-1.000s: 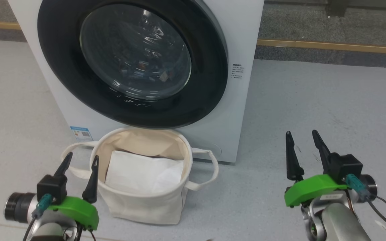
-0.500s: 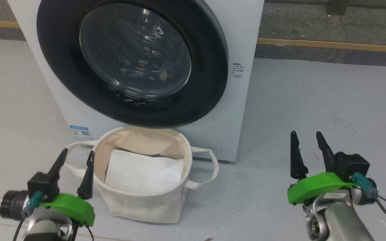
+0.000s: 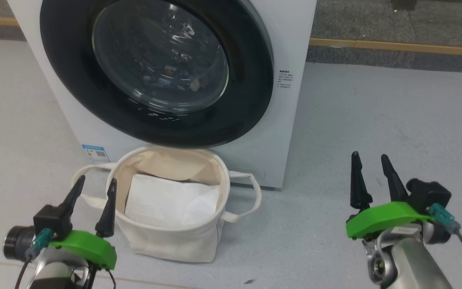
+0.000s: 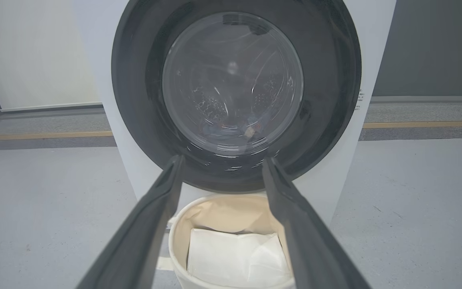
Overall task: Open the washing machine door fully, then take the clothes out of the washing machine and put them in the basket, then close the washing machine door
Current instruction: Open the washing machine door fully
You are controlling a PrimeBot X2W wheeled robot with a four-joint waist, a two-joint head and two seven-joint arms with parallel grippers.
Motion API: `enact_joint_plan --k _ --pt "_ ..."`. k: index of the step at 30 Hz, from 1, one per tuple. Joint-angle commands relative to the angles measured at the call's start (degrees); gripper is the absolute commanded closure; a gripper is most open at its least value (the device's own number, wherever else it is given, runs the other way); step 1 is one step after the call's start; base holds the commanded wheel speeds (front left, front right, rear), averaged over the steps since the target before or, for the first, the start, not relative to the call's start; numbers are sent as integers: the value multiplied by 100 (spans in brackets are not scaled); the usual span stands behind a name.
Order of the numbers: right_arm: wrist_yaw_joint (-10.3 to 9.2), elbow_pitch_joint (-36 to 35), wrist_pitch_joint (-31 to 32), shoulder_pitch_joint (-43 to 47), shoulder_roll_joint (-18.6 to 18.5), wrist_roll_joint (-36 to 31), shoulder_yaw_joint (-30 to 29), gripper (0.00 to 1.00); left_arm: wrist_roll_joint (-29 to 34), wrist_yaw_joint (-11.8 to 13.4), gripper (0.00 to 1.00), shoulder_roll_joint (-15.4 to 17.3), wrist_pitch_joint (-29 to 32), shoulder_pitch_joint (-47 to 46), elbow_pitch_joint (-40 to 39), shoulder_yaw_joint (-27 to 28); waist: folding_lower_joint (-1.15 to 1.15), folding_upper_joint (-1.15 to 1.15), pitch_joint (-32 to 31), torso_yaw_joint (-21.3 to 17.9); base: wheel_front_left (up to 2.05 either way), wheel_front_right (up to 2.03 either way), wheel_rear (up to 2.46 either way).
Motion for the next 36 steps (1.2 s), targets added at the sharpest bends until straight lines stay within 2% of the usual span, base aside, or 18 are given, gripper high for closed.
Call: enact_joint_plan --k 1,2,3,4,5,6,9,12,17,22,26,30,36 --pt "0 -214 -70 -375 -30 82 96 0 12 -15 0 118 -69 -317 -206 247 0 0 44 12 0 0 0" --pt "0 -199 -70 -397 -30 159 88 0 -3 -35 0 99 -69 -318 -218 252 0 0 83 24 0 0 0" --pt "0 -192 -70 -427 -30 337 65 6 -33 -60 0 73 -69 -321 -238 264 0 0 124 38 0 0 0" --pt "0 -191 -70 -462 -30 561 38 17 -62 -83 0 46 -69 -325 -271 280 0 0 169 56 0 0 0" --pt "0 -171 -70 -502 -30 752 26 93 -81 -103 0 27 -69 -322 -309 295 0 0 209 71 0 0 0" --pt "0 -134 -70 -547 -30 962 24 100 -87 -118 0 14 -69 -312 -348 307 0 0 252 85 0 0 0" --pt "0 65 -53 -779 -48 1710 63 100 -118 -158 0 -34 -69 -278 -472 349 0 0 446 138 0 0 0" --pt "0 122 303 -1155 -266 2636 38 100 -153 -206 0 -104 -69 -295 -511 339 0 0 708 224 0 0 0" --pt "0 28 1425 -1732 -849 4291 -197 100 -155 -263 0 -261 -69 -371 -512 301 0 0 1056 426 0 0 0" --pt "0 151 2644 -2268 -1372 5439 -439 100 -103 -316 0 -422 -69 -426 -455 254 0 0 1268 630 0 0 0" --pt "0 475 3411 -2834 -1652 6025 -626 100 -63 -361 0 -544 -69 -500 -461 231 0 0 1454 784 0 0 0" --pt "0 1049 3918 -3516 -1808 6264 -707 100 -20 -399 0 -666 -69 -583 -471 205 0 0 1669 936 0 0 0" --pt "0 1925 4457 -4631 -1715 6396 -646 100 13 -441 0 -817 -69 -682 -426 214 0 0 2012 1106 0 0 0"
